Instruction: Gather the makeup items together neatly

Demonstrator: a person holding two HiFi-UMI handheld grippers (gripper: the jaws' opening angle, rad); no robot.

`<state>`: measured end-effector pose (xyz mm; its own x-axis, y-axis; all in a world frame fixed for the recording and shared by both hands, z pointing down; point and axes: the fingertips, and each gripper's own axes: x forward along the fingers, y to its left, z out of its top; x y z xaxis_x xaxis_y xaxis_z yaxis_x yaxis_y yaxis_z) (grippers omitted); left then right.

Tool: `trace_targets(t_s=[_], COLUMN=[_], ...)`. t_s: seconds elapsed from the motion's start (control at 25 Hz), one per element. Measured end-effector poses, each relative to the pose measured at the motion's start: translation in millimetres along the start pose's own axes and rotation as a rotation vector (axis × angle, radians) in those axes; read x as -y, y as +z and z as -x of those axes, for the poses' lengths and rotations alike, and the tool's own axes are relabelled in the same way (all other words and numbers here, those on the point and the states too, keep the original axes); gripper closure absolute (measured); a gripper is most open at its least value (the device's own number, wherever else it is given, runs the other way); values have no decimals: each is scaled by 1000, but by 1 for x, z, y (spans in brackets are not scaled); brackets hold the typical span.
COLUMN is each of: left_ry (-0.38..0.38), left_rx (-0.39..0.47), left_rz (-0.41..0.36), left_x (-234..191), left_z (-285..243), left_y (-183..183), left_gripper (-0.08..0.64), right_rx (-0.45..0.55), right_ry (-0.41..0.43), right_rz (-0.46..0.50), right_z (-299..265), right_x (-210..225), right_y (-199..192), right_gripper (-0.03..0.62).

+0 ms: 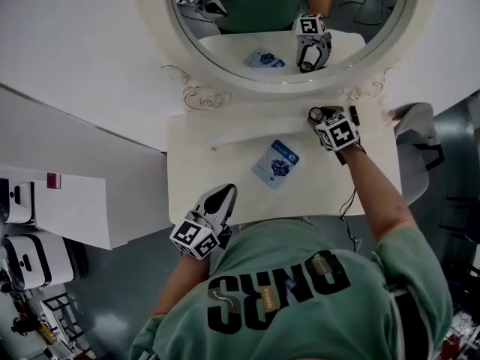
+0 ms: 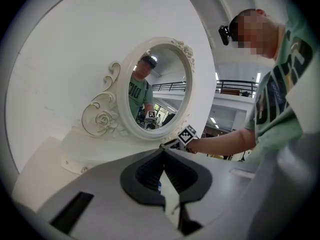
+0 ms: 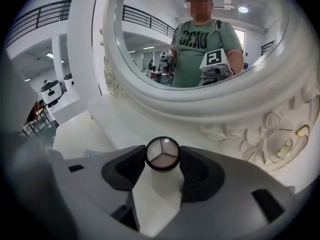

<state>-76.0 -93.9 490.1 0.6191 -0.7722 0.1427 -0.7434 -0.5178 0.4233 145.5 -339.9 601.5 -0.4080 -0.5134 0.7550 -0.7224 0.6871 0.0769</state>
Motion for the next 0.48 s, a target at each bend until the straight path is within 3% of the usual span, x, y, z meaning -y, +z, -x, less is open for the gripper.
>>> trace_targets(t_s=[0.48], left_ry=[27], left_rx=[-7], left_rz=[6], left_x=[-14], left_z=[9], left_y=[-2], left_gripper=[551], right_rx=[-42], right_ry=[-1], right_rz=[7], right_z=[-20], right_x=[-1], right_y=[-3], right_gripper=[355])
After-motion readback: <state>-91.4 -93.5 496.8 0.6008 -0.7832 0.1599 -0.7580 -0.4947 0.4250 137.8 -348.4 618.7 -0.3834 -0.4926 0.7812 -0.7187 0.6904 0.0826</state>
